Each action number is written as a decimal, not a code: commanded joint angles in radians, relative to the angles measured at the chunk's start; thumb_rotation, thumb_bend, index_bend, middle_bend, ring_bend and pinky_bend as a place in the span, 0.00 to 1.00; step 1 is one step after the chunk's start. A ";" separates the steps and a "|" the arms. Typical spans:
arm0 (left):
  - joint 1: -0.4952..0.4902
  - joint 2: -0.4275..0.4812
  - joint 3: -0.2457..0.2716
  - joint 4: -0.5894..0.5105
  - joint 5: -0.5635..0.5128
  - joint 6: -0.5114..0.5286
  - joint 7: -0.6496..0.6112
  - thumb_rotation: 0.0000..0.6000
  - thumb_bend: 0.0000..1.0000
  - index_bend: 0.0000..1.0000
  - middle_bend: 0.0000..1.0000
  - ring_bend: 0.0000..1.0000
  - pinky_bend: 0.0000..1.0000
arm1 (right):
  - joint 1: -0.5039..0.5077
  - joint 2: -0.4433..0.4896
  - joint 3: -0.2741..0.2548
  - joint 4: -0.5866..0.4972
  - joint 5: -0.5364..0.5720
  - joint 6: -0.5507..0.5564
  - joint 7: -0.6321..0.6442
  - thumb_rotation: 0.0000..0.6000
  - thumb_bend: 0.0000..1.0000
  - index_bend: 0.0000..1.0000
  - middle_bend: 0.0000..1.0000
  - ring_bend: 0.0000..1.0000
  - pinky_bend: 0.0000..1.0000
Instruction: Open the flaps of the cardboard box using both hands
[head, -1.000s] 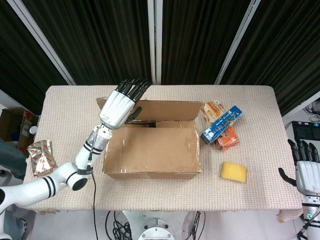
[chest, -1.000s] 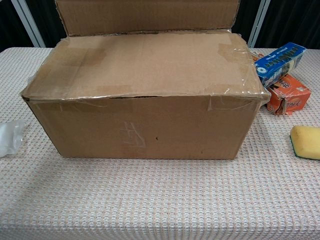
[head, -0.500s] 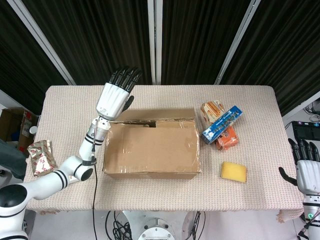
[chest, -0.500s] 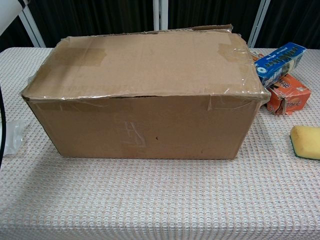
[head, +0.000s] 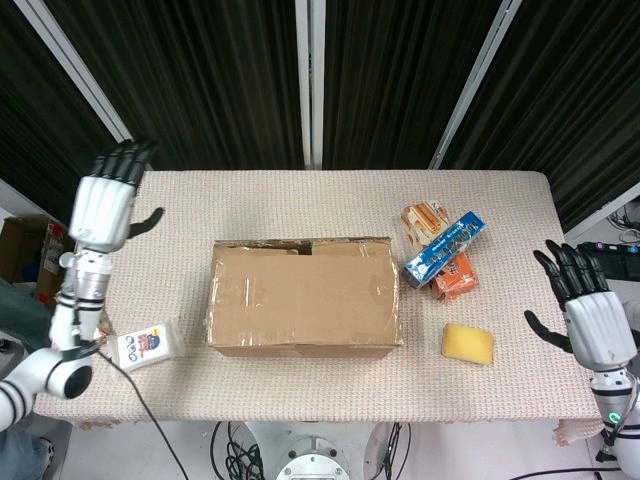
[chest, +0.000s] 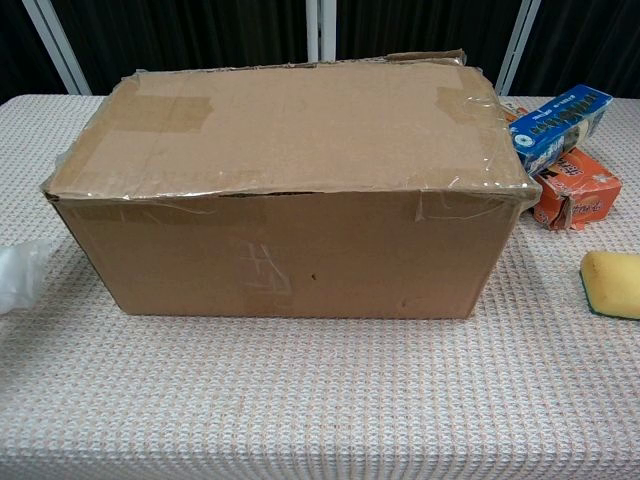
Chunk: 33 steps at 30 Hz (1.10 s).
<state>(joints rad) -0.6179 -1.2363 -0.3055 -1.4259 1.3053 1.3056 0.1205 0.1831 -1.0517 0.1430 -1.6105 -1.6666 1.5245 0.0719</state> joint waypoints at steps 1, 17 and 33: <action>0.154 0.083 0.083 -0.037 -0.044 0.035 -0.157 0.85 0.07 0.09 0.12 0.11 0.20 | 0.105 0.135 0.034 -0.163 -0.030 -0.129 0.036 1.00 0.16 0.00 0.00 0.00 0.00; 0.490 0.105 0.266 -0.034 -0.045 0.175 -0.273 0.21 0.00 0.13 0.13 0.10 0.19 | 0.627 0.230 0.189 -0.344 0.442 -0.879 -0.010 1.00 0.03 0.00 0.00 0.00 0.00; 0.539 0.136 0.270 -0.087 0.024 0.179 -0.306 0.00 0.00 0.13 0.13 0.07 0.15 | 0.974 0.035 0.126 -0.195 0.835 -1.081 -0.093 1.00 0.29 0.00 0.02 0.00 0.00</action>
<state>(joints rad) -0.0814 -1.0995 -0.0327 -1.5119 1.3274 1.4827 -0.1841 1.1377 -0.9993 0.2852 -1.8220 -0.8518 0.4510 -0.0100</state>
